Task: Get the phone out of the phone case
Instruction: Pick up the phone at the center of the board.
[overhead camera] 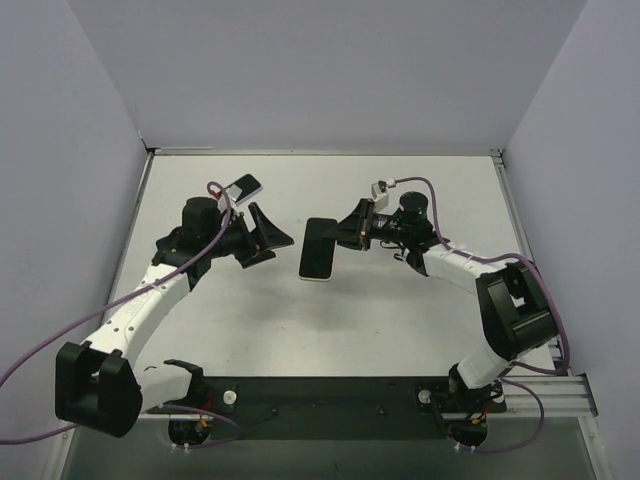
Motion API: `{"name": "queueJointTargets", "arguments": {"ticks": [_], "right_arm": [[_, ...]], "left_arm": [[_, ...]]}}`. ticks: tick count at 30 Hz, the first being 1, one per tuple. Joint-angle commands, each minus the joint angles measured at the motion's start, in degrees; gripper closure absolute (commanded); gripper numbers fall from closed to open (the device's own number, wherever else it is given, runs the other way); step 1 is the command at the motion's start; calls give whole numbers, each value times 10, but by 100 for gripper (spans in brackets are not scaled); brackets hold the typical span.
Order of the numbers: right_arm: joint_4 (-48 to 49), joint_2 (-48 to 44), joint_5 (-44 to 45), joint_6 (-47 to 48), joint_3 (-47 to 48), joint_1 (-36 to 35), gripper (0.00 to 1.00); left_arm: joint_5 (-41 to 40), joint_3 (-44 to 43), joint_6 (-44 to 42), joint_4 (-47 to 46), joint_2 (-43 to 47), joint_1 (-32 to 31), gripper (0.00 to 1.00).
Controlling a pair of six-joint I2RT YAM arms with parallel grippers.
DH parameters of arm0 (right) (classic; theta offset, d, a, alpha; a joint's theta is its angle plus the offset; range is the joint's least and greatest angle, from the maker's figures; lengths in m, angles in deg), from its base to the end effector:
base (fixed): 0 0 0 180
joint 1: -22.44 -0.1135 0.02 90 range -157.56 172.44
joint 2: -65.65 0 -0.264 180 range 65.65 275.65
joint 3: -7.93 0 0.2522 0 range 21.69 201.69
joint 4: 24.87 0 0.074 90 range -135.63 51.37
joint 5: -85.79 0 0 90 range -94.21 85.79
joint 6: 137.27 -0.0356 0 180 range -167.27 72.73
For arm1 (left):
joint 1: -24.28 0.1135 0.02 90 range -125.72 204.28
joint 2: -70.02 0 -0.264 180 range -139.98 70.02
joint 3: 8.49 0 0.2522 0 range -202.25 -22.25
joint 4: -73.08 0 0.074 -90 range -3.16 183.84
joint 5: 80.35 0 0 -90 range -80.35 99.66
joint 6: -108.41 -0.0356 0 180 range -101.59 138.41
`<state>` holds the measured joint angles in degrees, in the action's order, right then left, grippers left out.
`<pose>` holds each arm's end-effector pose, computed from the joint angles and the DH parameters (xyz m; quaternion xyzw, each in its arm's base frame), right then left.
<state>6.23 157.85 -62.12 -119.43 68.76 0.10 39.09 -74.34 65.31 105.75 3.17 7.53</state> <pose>0.3015 0.1565 0.2456 -0.0485 0.7063 0.6862 0.1670 0.2399 -0.0905 0.2936 -0.1060 0.8545 -0.4311 0.2698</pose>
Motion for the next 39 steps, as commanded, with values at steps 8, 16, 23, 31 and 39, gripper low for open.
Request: {"name": "queueJointTargets", "arguments": {"ticks": [8, 16, 23, 31, 39], "right_arm": [[395, 36, -80, -205, -7, -6, 100], [507, 100, -73, -290, 0, -4, 100], [507, 108, -71, -288, 0, -4, 100], [507, 102, -71, -288, -9, -3, 100], [507, 111, -73, -289, 1, -11, 100]], "left_arm": [[236, 119, 221, -395, -48, -5, 10], [225, 147, 290, -493, -21, -4, 10], [219, 140, 311, -506, -16, 12, 10], [252, 121, 299, -467, -26, 66, 11], [241, 115, 305, -465, -42, 39, 11]]}}
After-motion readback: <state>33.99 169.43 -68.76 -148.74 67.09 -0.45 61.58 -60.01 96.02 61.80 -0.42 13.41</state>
